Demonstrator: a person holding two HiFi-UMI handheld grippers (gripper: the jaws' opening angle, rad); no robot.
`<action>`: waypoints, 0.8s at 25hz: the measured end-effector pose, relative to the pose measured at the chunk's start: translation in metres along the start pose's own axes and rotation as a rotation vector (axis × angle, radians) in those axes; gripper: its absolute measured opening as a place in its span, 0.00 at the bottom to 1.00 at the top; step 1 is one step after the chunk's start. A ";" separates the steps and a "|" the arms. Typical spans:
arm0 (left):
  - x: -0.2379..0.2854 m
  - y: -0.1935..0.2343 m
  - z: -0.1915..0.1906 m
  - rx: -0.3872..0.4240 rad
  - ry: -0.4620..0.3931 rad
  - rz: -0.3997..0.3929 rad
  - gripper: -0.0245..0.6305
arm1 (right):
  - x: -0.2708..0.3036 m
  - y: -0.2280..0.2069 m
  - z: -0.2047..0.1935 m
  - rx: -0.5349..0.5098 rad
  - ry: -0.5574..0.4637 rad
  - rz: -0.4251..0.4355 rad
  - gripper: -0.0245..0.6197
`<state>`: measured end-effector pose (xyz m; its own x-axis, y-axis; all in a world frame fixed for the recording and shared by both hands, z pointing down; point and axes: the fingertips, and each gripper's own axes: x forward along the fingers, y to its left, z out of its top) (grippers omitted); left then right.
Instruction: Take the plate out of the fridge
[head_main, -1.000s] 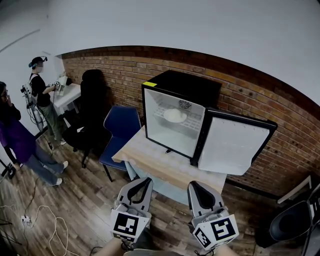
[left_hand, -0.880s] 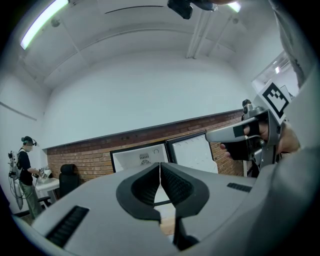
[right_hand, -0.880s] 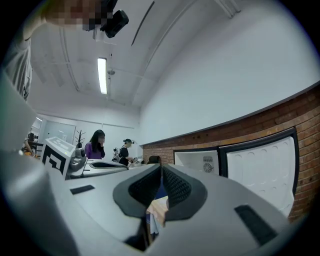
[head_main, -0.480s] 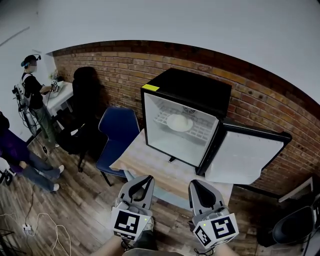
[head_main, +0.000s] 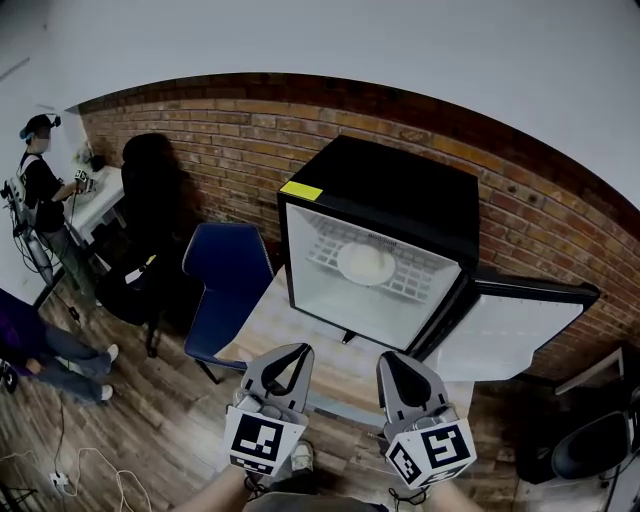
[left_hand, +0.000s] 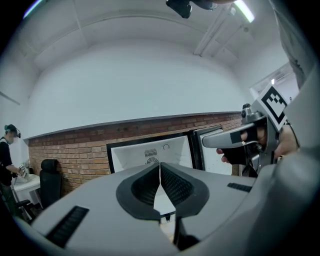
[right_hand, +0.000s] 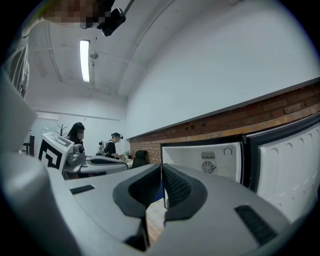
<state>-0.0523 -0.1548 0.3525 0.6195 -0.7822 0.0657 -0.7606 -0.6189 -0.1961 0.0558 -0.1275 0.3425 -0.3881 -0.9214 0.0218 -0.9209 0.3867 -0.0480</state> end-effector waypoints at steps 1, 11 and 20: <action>0.007 0.006 -0.001 -0.003 0.000 -0.012 0.07 | 0.008 -0.002 0.000 0.000 0.004 -0.011 0.09; 0.070 0.050 -0.011 -0.026 0.004 -0.111 0.07 | 0.076 -0.031 -0.009 0.046 0.031 -0.116 0.09; 0.111 0.065 -0.024 -0.141 0.016 -0.112 0.07 | 0.104 -0.066 -0.025 0.178 0.054 -0.175 0.09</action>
<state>-0.0378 -0.2834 0.3709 0.6996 -0.7082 0.0951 -0.7074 -0.7052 -0.0481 0.0749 -0.2481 0.3731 -0.2288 -0.9685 0.0986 -0.9554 0.2039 -0.2138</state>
